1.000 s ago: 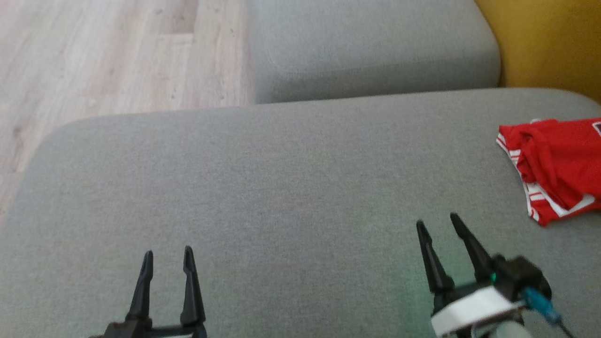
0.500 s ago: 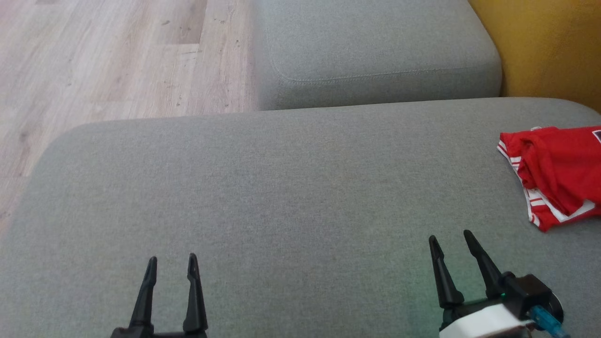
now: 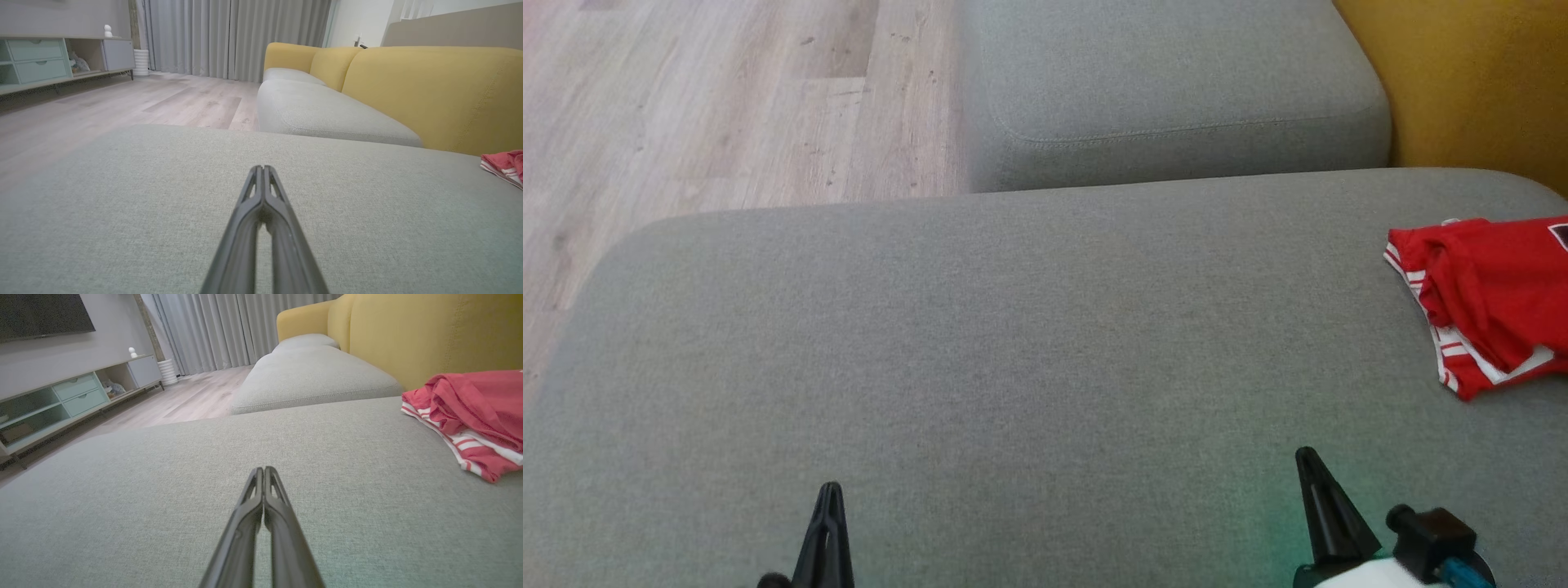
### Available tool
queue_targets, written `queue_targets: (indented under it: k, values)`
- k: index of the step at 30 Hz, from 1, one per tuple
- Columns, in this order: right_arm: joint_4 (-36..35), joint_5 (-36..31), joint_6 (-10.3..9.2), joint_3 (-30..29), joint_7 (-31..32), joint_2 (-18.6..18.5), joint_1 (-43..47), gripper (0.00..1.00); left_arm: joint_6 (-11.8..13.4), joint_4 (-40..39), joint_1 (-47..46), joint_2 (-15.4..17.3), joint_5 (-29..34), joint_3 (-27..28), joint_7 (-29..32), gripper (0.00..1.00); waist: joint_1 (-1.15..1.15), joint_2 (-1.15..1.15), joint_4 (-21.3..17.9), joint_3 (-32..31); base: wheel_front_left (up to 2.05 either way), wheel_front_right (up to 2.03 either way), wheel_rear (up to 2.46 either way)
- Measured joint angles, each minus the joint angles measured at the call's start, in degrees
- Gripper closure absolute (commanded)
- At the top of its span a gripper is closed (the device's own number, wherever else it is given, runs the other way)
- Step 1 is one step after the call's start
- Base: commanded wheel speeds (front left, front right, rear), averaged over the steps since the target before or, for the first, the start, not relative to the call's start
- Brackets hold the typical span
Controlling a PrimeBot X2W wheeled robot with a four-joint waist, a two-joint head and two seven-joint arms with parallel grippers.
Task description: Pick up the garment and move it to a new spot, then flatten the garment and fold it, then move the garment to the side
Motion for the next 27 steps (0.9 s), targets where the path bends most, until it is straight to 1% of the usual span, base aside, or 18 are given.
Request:
queue_targets:
  k: [27]
  values:
    - [-0.09, 18.91, 0.0, -2.1, 3.54, -0.1, -1.71, 1.0, -2.58, 1.99, -3.01, 0.34, -18.66, 1.51, 3.52, 1.0, 0.0, 0.0, -0.47, 1.0, 0.0, 0.0, 0.0]
